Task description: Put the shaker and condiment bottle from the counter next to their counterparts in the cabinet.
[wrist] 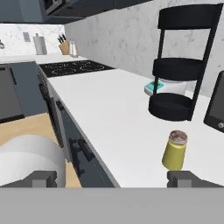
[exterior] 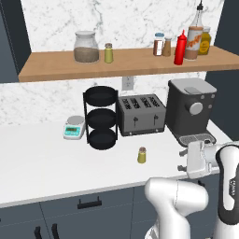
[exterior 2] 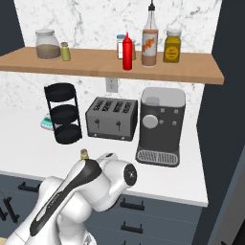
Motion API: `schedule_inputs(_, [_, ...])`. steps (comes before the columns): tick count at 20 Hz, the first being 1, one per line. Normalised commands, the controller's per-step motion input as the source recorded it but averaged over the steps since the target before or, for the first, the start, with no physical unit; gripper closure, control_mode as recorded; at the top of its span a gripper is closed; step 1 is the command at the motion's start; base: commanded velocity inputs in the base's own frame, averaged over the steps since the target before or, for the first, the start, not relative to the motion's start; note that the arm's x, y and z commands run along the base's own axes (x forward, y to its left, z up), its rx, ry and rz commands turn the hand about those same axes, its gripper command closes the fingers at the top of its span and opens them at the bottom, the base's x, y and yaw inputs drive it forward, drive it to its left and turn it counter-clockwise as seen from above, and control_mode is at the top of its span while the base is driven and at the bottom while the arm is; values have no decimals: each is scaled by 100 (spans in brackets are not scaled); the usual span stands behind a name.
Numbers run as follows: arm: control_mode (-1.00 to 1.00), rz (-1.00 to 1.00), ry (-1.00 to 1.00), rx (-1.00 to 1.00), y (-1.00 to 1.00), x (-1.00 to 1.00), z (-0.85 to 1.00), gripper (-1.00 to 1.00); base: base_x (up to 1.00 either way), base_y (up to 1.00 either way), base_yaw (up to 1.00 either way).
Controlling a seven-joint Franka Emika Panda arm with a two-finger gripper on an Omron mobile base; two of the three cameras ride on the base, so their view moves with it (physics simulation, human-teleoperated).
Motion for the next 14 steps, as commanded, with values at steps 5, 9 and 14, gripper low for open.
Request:
schedule_inputs(5, [-100, -4, 0, 0, 23, 27, -4, -100, 0, 0, 0])
schedule_inputs(9, [-100, -2, 0, 0, 21, 34, -32, -100, 0, 0, 0])
schedule_inputs(14, [-100, 0, 0, 0, 12, 35, -36, -100, 0, 0, 0])
